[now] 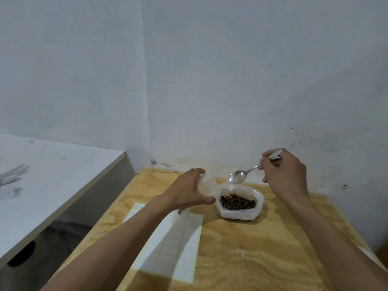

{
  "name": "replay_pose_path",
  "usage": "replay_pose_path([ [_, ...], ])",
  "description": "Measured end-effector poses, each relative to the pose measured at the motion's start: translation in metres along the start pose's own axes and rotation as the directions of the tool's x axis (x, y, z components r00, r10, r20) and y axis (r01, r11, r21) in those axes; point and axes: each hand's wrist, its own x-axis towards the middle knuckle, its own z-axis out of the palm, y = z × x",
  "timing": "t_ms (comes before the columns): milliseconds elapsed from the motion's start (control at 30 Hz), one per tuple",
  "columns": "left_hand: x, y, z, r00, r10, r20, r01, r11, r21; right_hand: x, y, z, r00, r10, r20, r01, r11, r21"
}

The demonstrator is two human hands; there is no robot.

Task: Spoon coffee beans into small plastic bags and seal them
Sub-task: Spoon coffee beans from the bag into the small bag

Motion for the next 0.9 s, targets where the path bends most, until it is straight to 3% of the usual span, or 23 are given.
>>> replay_pose_path([
  [233,0.006,0.012,0.011,0.995,0.069,0.072,-0.079,0.985,0.151,-0.020,0.038,-0.008,0.990,0.111,0.091,-0.088,0.971,-0.223],
  [600,-0.006,0.010,0.001,0.994,0.089,0.065,-0.099,0.980,0.171,-0.034,0.057,0.023,0.900,0.426,0.093,-0.428,0.904,0.006],
  [900,-0.012,-0.008,-0.015,0.998,0.007,0.056,-0.007,1.000,0.007,-0.019,0.050,0.008,0.867,0.492,0.080,-0.499,0.859,0.118],
])
